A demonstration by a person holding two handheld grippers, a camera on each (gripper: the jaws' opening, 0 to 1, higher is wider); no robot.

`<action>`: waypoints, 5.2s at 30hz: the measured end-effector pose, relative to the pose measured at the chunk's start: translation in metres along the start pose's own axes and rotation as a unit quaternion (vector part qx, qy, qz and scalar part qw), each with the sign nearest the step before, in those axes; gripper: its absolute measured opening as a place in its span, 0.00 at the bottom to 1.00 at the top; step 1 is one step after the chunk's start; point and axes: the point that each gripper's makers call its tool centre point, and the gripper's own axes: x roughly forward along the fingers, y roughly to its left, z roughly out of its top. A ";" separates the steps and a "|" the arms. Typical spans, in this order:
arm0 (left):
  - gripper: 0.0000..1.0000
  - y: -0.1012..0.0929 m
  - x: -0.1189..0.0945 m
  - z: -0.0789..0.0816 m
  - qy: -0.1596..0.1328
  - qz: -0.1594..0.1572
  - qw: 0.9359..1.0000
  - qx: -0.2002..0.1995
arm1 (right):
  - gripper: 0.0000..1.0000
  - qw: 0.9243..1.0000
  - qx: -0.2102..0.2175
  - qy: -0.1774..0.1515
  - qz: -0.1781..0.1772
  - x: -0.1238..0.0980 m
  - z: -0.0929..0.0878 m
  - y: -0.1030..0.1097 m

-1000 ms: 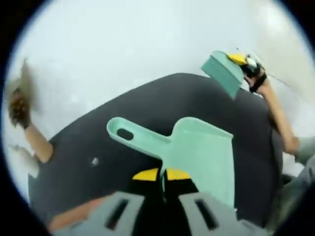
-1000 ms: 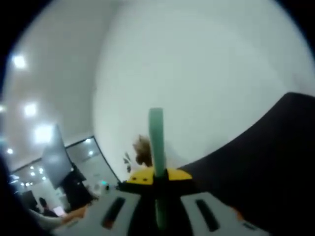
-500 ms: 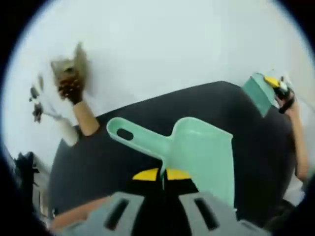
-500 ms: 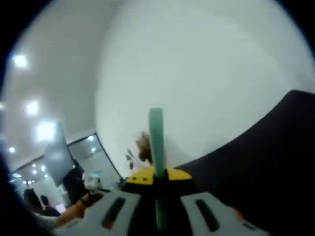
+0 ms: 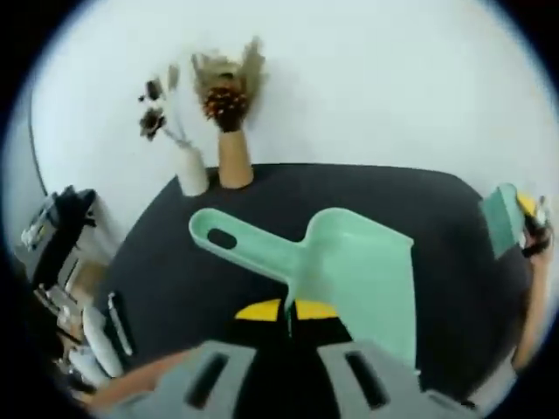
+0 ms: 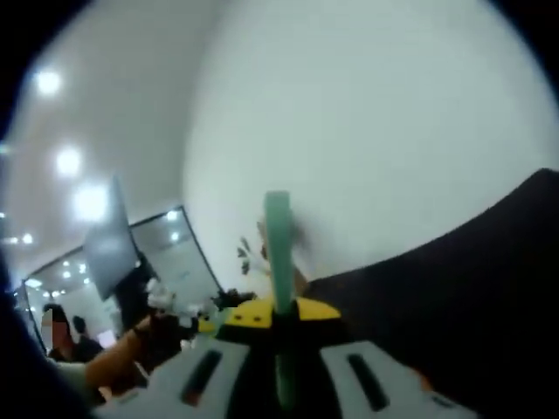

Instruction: Pick up the broom and sweep the trash on the tabletop into the dustpan.

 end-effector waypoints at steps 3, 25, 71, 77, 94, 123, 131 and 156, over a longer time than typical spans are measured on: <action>0.04 0.015 0.000 -0.009 0.009 0.017 1.000 -0.011 | 0.07 1.000 -0.015 0.015 0.006 0.008 -0.006 0.007; 0.04 0.105 -0.007 -0.027 0.003 0.169 0.985 0.035 | 0.07 0.990 -0.112 0.086 -0.010 0.076 -0.040 0.071; 0.04 0.107 0.027 -0.020 0.008 0.220 0.972 0.079 | 0.06 0.895 -0.362 0.217 -0.147 0.214 -0.138 0.128; 0.04 0.114 0.031 -0.019 0.010 0.222 0.971 0.085 | 0.06 0.889 -0.365 0.232 -0.149 0.247 -0.158 0.131; 0.05 0.123 0.038 -0.030 0.023 0.188 0.980 0.053 | 0.06 0.888 -0.358 0.232 -0.171 0.290 -0.195 0.152; 0.05 0.128 0.038 -0.052 0.030 0.159 0.987 -0.005 | 0.06 0.916 -0.329 0.192 -0.124 0.307 -0.228 0.217; 0.05 0.129 0.036 -0.061 0.035 0.154 0.987 -0.013 | 0.06 0.955 -0.248 0.145 -0.075 0.303 -0.208 0.237; 0.05 0.122 0.001 -0.064 0.021 0.170 0.985 0.000 | 0.06 0.869 -0.416 0.248 -0.105 0.204 -0.123 0.187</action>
